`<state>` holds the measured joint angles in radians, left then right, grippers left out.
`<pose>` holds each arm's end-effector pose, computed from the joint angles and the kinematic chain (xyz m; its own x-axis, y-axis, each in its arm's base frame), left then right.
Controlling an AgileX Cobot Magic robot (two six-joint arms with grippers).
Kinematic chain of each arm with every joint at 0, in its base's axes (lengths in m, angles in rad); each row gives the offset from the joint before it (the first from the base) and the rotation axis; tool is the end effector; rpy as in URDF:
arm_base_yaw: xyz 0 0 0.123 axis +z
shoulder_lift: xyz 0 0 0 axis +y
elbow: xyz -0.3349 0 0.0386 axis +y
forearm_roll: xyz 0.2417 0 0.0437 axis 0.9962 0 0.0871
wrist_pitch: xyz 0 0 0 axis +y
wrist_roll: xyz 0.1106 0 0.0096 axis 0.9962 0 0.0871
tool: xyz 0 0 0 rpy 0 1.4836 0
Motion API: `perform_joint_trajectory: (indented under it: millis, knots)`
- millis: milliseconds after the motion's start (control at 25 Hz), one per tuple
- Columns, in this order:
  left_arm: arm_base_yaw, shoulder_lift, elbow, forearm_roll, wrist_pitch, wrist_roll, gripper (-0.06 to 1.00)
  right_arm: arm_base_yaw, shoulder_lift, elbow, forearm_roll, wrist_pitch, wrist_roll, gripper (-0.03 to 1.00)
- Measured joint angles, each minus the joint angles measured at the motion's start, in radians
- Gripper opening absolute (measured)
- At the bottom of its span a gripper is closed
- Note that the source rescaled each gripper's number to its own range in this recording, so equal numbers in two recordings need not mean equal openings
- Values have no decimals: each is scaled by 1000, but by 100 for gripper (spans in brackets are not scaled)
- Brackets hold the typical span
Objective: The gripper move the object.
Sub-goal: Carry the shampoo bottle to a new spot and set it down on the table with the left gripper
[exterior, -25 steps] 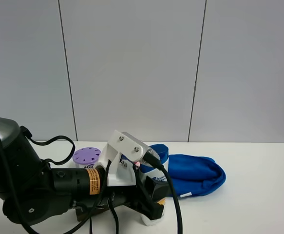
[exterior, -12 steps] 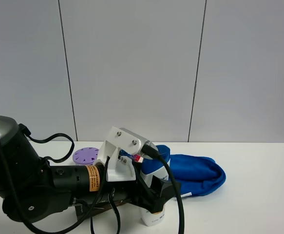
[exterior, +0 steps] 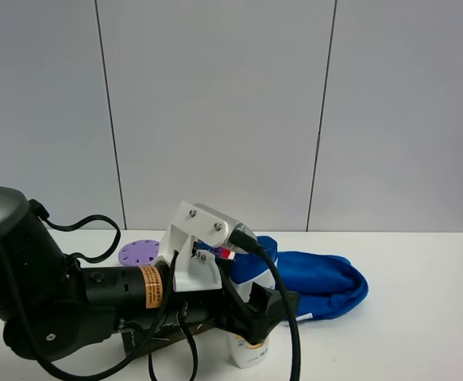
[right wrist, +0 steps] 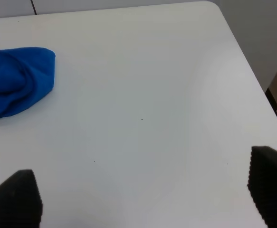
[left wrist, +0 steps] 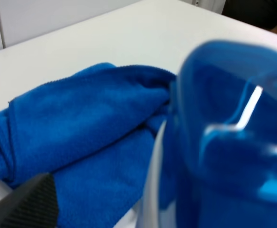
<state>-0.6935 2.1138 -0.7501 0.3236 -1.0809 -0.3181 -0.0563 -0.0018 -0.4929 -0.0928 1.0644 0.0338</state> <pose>0.2897 -0.2813 0.1391 -0.2968 0.0459 -0.9538 0.7867 0.5779 -0.2170 -0.0453 -0.0065 0.2630 -0.4631 0.0148 -0.8862 0.1226 0.9913 -0.0475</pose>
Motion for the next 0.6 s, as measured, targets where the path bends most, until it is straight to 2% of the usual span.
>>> perform_joint_trajectory:
  millis: [160, 360, 600]
  knots:
    - [0, -2, 0, 0, -4, 0, 82, 0, 0, 0, 0, 0, 0, 100]
    - [0, -10, 0, 0, -9, 0, 91, 0, 0, 0, 0, 0, 0, 100]
    - [0, -44, 0, 0, -6, 0, 92, 0, 0, 0, 0, 0, 0, 100]
